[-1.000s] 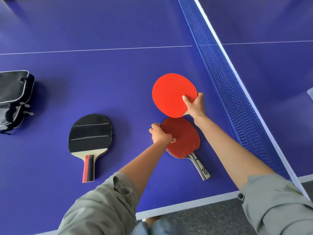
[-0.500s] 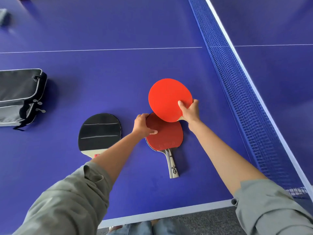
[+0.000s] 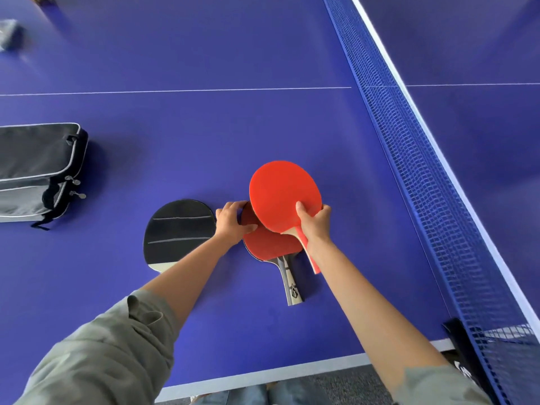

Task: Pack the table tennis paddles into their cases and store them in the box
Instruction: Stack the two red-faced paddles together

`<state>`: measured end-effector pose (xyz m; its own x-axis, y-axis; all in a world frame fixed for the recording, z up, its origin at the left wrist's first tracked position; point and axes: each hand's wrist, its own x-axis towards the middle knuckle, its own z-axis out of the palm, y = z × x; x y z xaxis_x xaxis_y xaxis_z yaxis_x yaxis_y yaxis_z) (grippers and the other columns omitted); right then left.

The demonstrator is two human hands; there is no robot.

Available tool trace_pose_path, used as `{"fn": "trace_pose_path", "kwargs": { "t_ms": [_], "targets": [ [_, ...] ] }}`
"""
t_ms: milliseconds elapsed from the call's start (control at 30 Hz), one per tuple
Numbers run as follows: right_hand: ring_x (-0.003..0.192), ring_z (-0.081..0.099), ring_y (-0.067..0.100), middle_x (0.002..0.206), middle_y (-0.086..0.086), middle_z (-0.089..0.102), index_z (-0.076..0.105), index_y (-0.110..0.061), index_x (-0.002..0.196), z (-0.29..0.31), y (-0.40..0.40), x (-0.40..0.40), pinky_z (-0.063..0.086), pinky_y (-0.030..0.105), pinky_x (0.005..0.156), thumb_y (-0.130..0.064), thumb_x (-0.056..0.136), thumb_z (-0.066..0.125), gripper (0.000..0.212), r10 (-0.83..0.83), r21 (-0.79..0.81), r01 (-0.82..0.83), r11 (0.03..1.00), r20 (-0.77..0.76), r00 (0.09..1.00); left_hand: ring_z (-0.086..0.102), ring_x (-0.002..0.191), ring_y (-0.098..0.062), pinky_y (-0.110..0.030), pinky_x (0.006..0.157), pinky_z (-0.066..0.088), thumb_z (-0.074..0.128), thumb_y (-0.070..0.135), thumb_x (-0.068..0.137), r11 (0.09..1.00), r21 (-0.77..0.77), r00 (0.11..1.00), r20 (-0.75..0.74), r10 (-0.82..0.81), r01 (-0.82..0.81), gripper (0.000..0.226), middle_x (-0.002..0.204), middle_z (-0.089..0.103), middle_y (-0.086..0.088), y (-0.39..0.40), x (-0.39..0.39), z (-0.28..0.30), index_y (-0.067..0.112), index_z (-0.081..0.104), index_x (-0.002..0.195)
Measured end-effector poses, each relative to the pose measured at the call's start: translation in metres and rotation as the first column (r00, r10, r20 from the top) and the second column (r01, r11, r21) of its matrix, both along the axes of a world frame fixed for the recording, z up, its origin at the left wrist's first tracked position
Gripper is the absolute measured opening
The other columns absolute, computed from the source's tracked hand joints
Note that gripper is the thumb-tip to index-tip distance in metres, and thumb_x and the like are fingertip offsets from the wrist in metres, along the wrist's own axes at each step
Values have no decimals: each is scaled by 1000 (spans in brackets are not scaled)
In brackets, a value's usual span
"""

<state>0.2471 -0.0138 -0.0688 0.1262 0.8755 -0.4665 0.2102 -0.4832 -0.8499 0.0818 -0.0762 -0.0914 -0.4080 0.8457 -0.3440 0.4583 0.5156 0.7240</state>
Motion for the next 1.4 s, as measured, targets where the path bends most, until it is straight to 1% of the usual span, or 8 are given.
{"fn": "trace_pose_path", "kwargs": {
  "t_ms": [167, 267, 500, 833, 1000, 1067, 1200, 1400],
  "targets": [
    [105, 60, 30, 122, 16, 57, 37, -1, 123, -8, -38, -15, 48, 38, 91, -22, 88, 65, 50, -70, -56, 70, 996, -2, 998, 60, 95, -22, -37, 95, 48, 43, 23, 97, 953, 46, 909, 315, 271, -300, 29, 111, 65, -9, -13, -4, 8, 15, 65, 114],
    [109, 59, 32, 127, 15, 56, 34, -6, 130, -10, -52, -22, 48, 42, 95, -21, 88, 63, 53, -74, -49, 75, 996, 28, 997, 61, 88, -15, -34, 89, 51, 54, 27, 93, 938, 56, 874, 386, 294, -341, 26, 104, 67, -3, -13, -1, 11, 13, 65, 113],
    [115, 53, 34, 125, 19, 51, 41, 2, 123, -12, -59, -13, 46, 47, 98, -20, 85, 67, 52, 4, 38, -11, 999, 175, 984, 57, 74, -10, -22, 75, 47, 67, 8, 83, 939, 78, 914, 270, 304, -336, 40, 108, 66, -5, -17, 11, 3, 12, 62, 123],
    [89, 47, 19, 121, 21, 46, 46, 2, 120, -10, -54, 2, 40, 27, 77, -28, 81, 72, 56, 143, 37, -166, 985, 347, 927, 63, 96, -22, -20, 84, 43, 74, 11, 78, 967, 101, 970, 91, 224, -233, 48, 114, 65, -12, -21, 13, -1, 7, 61, 123],
    [117, 34, 35, 122, 22, 44, 50, 0, 113, -14, -47, 8, 39, 36, 85, -37, 79, 72, 55, 220, 8, -263, 965, 523, 823, 61, 102, -23, -14, 86, 39, 72, 10, 80, 962, 122, 968, 83, 235, -244, 48, 120, 59, -12, -27, 16, -3, 4, 58, 125],
    [122, 32, 34, 129, 20, 42, 50, -2, 119, -16, -40, 9, 39, 40, 95, -34, 81, 70, 54, 234, 35, -288, 957, 493, 838, 59, 98, -21, -15, 84, 39, 70, 10, 82, 957, 123, 963, 95, 253, -263, 44, 116, 59, -10, -27, 17, -2, 5, 59, 125],
    [134, 37, 22, 145, 7, 41, 34, -14, 143, -16, -29, 10, 36, 44, 110, -37, 86, 64, 67, 252, 44, -266, 963, 196, 948, 51, 79, -13, -24, 74, 40, 59, 14, 88, 929, 86, 921, 190, 339, -360, 18, 99, 64, -10, -38, 31, -6, 3, 63, 102],
    [132, 43, 22, 144, 6, 45, 39, -17, 142, -29, -40, 9, 38, 44, 109, -28, 96, 50, 49, 160, 75, -171, 983, 133, 978, 54, 104, -23, -38, 99, 44, 56, 9, 91, 877, 99, 860, 277, 429, -469, 35, 123, 54, -5, -34, 55, -5, 11, 56, 126]
  ]
}}
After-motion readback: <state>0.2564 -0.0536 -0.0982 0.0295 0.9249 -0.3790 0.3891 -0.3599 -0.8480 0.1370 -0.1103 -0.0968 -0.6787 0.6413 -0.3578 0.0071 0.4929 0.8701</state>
